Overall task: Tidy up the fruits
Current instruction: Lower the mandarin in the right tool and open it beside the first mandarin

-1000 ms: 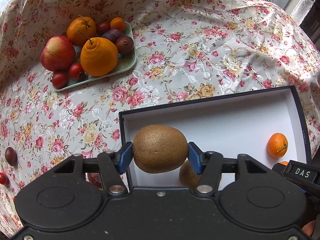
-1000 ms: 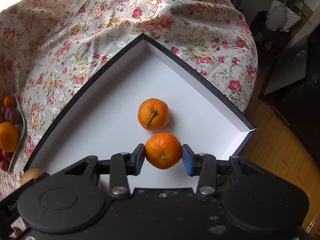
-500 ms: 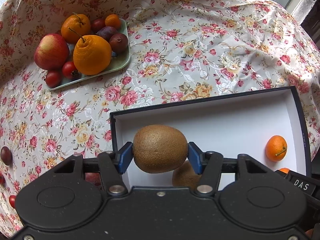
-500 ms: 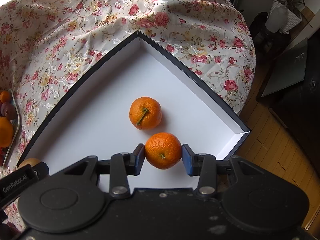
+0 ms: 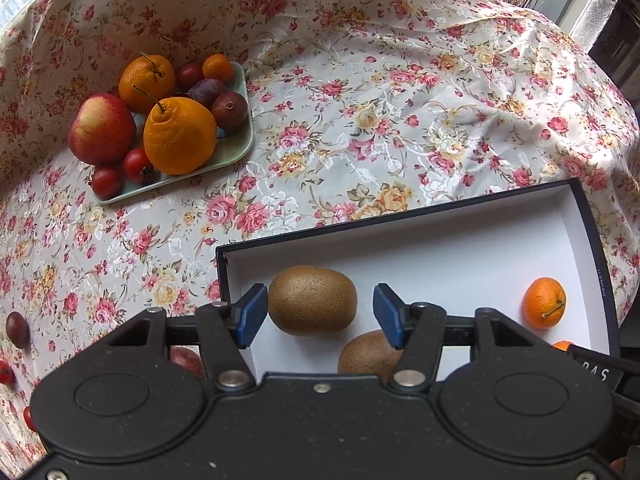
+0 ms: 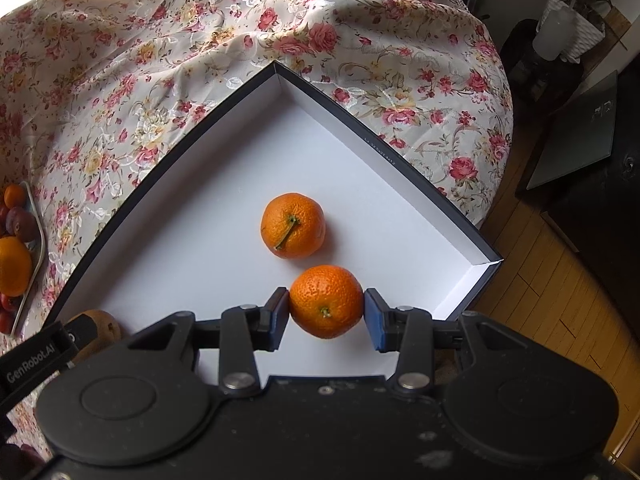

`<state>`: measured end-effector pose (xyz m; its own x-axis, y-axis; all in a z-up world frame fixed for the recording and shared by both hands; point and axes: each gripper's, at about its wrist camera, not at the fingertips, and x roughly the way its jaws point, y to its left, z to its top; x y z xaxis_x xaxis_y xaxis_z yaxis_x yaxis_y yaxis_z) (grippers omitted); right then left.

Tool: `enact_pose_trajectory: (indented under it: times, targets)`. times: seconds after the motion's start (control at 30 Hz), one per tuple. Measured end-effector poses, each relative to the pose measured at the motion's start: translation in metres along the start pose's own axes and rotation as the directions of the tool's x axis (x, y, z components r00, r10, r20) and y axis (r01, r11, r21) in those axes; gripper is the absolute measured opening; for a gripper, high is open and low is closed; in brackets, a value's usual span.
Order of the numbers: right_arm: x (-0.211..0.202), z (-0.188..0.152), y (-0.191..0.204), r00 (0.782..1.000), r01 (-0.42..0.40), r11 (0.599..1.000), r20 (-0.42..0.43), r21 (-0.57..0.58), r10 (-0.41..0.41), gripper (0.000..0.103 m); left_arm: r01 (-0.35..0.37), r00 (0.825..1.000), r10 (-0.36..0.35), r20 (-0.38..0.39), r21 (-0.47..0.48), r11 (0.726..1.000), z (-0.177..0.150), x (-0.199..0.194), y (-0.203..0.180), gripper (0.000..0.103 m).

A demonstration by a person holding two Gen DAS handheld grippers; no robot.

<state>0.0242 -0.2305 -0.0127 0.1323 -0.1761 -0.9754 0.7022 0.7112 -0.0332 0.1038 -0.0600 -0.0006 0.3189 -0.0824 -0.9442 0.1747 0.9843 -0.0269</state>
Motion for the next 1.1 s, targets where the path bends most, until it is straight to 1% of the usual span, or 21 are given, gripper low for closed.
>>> enact_pose_trajectory:
  times: [0.1,0.33,0.47,0.6,0.73,0.87,0.93,1.1]
  targets:
    - [-0.001,0.000,0.000,1.000,0.017,1.000,0.008,-0.001,-0.017,0.043,0.006,1.000,-0.006,-0.010,0.001,1.000,-0.001,0.002,-0.002,0.062]
    - [-0.001,0.001,-0.005,1.000,0.008,1.000,0.005,0.029,-0.008,0.043,0.007,1.000,-0.007,-0.012,0.011,1.000,-0.003,0.002,-0.005,0.062]
    - [-0.001,0.000,-0.005,1.000,0.008,1.000,0.005,0.027,-0.008,0.043,0.005,1.000,-0.005,-0.013,0.010,1.000,-0.004,0.003,-0.006,0.062]
    - [-0.007,0.000,-0.006,0.999,-0.018,0.999,0.034,0.045,0.017,0.043,0.006,1.000,-0.006,-0.015,0.011,1.000,-0.004,0.003,-0.006,0.062]
    - [-0.009,0.000,-0.005,0.999,-0.005,0.999,0.049,0.040,0.003,0.043,0.004,1.000,-0.004,-0.013,0.015,1.000,-0.004,0.003,-0.007,0.062]
    - [-0.009,-0.001,-0.007,0.999,-0.022,0.998,0.043,0.054,0.019,0.043,0.002,1.000,-0.002,-0.015,0.011,1.000,-0.004,0.004,-0.007,0.062]
    - [-0.010,-0.001,-0.006,0.999,-0.016,0.999,0.047,0.049,0.014,0.043,0.001,1.000,-0.001,-0.014,0.011,1.000,-0.004,0.004,-0.007,0.062]
    - [-0.016,-0.004,-0.003,0.996,-0.002,0.999,0.091,0.037,-0.002,0.043,0.000,1.000,0.000,-0.013,0.011,1.000,-0.004,0.004,-0.006,0.062]
